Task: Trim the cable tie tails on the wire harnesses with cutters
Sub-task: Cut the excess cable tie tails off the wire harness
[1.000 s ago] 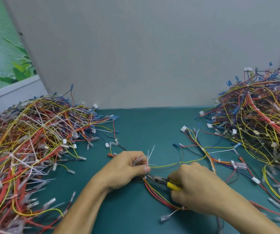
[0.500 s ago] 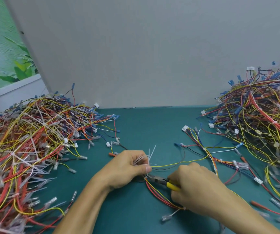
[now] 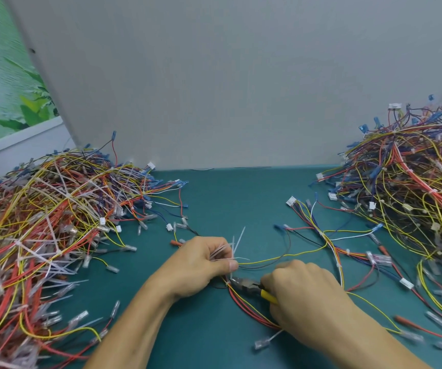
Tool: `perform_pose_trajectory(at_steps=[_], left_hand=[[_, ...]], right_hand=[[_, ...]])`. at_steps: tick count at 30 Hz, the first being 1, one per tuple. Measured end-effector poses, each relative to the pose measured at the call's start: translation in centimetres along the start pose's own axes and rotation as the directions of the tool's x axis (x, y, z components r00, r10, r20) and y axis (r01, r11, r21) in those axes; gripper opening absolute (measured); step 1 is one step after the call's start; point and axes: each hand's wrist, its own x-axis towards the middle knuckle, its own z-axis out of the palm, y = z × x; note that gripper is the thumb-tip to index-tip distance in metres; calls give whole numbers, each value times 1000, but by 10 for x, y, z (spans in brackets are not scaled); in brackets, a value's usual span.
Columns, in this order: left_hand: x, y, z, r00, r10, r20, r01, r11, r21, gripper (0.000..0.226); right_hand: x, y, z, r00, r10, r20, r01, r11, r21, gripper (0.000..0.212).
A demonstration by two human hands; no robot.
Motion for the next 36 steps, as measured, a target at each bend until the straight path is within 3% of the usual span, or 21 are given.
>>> perform_pose_trajectory(at_steps=[6,9,12,16,18,22,26,30,33,36], left_hand=[[0,0,-1,1000,3,-22,-3,1000,-9,19],[0,2,-2,993,-74,-96,48,968,-246,20],[3,4,-4,962,-171,-212,32,843,-537,21],[7,7,-6,903,-260,-343,-34,751,-660,22],[8,7,-6,882,-293,-369,-22,757,-654,23],[11,5,-4,831,-278,-481,-9,859,-512,22],[7,7,-2,837,-28,-546,23,1000,-16,23],[9,19,2,882,121,-456,72,920,384,14],[20,29,8,927,37,-374,203,787,582,15],[27,33,9,942,-129,-309,309,686,658,28]], right_hand=[[-1,-1,2,1000,-18,3,18,1000,-4,15],[-3,0,-1,1000,-23,0,23,1000,-5,15],[-4,8,-10,998,3,-66,1,998,70,8],[8,17,-18,973,49,-226,13,964,267,8],[19,16,-16,975,78,-207,6,926,378,6],[30,16,-2,986,141,-92,-68,832,550,4],[31,23,2,960,277,-41,-167,684,710,8],[32,25,1,953,303,9,-206,625,753,11],[31,25,1,956,292,14,-206,637,743,11],[30,24,0,959,282,16,-203,648,734,10]])
